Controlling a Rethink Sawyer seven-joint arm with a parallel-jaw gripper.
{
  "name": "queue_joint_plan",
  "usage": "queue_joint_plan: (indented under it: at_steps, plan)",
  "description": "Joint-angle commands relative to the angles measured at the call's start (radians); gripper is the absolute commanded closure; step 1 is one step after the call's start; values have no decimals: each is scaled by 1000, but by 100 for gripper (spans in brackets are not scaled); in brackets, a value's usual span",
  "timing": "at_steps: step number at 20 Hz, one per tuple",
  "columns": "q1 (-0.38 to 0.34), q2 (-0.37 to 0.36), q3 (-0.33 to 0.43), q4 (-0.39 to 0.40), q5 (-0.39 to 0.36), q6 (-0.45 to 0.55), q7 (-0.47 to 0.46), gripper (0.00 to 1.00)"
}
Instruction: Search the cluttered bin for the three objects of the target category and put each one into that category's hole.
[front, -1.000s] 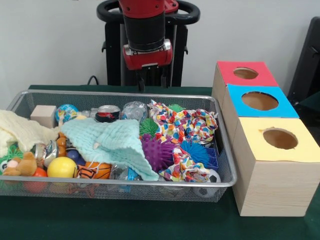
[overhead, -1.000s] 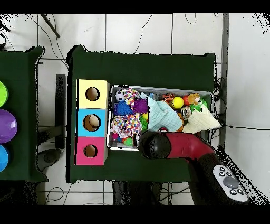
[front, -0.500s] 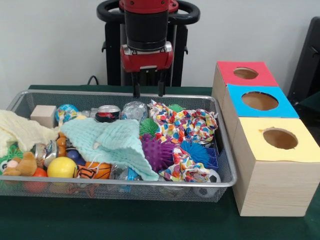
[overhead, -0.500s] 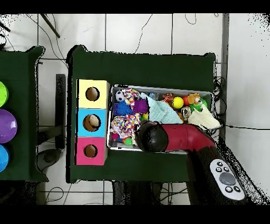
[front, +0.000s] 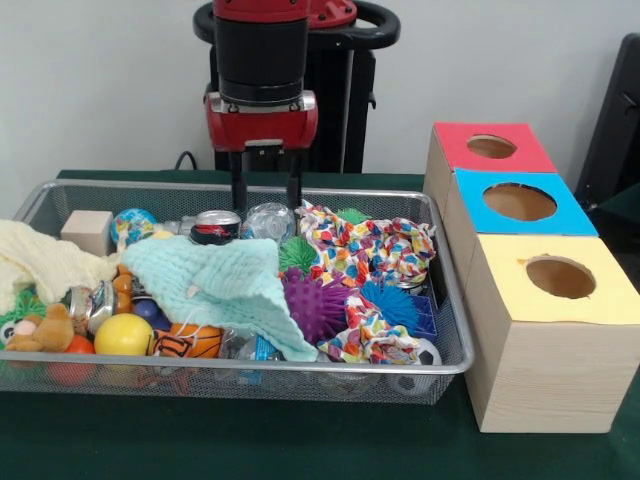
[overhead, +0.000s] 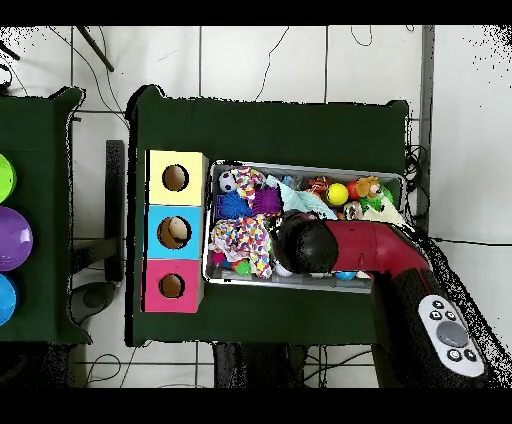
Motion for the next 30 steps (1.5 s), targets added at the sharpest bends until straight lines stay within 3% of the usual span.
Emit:
queue_joint_plan:
  at_steps: [1, 7, 19, 23, 30]
  plan:
    - [-53, 83, 20, -119, -53, 44, -62, 0]
    - [-75, 84, 25, -53, -89, -44, -52, 0]
    - [-25, 22, -25, 74, -122, -131, 84, 0]
    - [-2, 5, -40, 89, -117, -140, 112, 0]
    - [16, 41, -71, 94, -121, -203, 133, 0]
